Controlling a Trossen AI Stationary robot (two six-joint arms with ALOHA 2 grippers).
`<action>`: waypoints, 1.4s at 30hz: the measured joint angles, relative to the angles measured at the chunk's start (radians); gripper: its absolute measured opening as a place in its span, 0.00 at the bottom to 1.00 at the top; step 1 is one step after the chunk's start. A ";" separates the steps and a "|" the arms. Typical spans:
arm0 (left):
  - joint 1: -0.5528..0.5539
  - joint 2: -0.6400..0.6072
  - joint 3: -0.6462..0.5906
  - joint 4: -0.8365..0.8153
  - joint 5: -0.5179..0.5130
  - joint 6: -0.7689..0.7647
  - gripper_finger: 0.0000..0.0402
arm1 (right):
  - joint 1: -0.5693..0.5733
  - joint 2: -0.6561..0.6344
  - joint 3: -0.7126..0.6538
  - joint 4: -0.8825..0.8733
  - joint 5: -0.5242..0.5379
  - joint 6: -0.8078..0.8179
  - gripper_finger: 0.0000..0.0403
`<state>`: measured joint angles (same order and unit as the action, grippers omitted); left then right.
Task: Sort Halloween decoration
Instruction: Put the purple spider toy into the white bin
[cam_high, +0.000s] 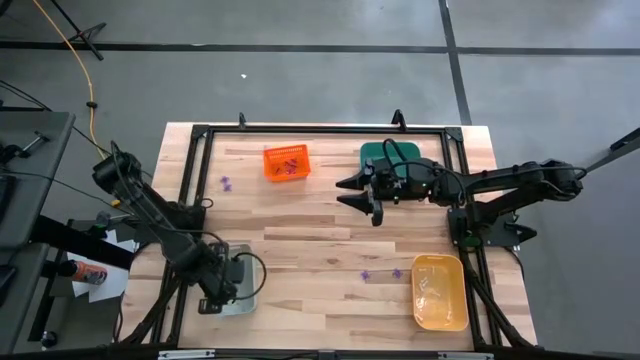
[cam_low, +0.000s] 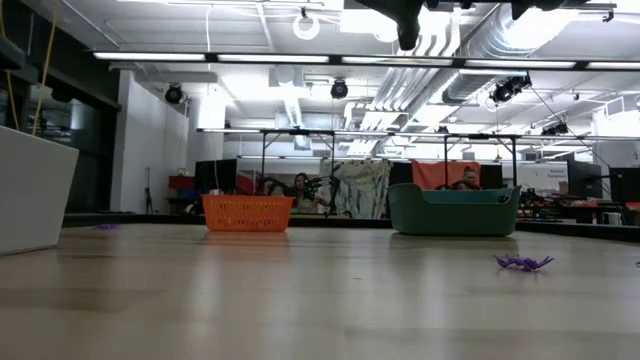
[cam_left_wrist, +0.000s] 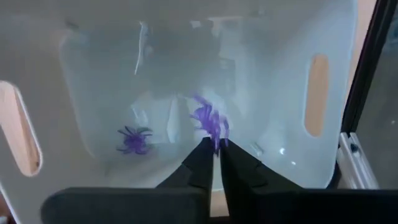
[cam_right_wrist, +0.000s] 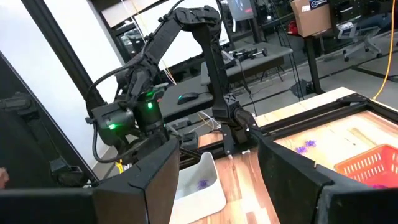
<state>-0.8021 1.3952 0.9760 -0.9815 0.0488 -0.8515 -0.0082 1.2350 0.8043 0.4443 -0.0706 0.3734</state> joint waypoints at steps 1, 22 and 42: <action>0.001 -0.002 0.000 -0.001 0.002 -0.015 0.06 | 0.000 0.000 0.000 -0.002 0.000 0.000 0.53; 0.355 -0.403 0.000 0.126 -0.284 0.133 0.43 | 0.000 0.000 0.000 0.017 -0.077 0.029 0.53; 0.880 -0.538 -0.428 1.027 -0.268 0.438 0.43 | 0.196 0.173 0.392 -1.154 -0.072 0.198 0.53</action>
<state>0.0782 0.8573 0.5482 0.0460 -0.2195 -0.4139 0.1879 1.4076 1.1961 -0.7100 -0.1421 0.5718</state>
